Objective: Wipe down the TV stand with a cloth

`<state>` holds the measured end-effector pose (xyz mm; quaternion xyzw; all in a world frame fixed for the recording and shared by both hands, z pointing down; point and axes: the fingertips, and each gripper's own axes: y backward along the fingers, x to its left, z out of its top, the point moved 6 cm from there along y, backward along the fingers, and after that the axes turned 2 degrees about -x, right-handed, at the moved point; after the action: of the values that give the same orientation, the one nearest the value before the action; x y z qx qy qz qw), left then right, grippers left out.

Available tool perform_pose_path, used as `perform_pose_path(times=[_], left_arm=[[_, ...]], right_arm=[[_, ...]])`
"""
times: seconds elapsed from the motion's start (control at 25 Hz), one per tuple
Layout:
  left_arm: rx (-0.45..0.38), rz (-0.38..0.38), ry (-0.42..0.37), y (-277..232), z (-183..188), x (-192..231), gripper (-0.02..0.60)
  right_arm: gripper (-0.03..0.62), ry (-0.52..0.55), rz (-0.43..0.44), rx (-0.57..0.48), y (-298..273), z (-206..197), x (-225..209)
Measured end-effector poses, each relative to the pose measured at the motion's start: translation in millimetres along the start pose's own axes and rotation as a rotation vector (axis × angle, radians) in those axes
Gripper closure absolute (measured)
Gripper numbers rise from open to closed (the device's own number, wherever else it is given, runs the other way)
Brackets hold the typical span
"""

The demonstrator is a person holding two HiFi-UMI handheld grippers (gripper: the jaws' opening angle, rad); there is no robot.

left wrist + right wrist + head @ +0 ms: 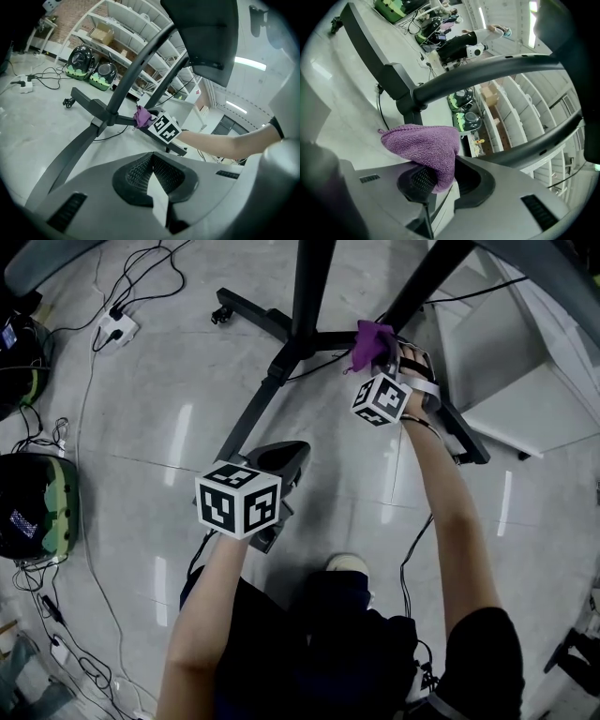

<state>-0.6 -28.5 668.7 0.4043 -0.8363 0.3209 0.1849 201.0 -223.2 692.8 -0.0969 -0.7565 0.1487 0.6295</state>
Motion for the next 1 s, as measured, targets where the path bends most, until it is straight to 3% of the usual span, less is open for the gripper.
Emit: perform_pose_path(times=[0.4, 0.72, 1.0], left_arm=[[0.041, -0.128, -0.029, -28, -6, -36, 0.575], [0.08, -0.149, -0.015, -38, -12, -44, 0.575], [0.092, -0.129, -0.145, -35, -11, -46, 0.575]], right_arm=[[0.497, -0.127, -0.164, -0.035, 66, -25, -75], [0.497, -0.281, -0.423, -0.056, 108, -38, -179], [0.497, -0.358, -0.612, -0.084, 122, -28, -250]])
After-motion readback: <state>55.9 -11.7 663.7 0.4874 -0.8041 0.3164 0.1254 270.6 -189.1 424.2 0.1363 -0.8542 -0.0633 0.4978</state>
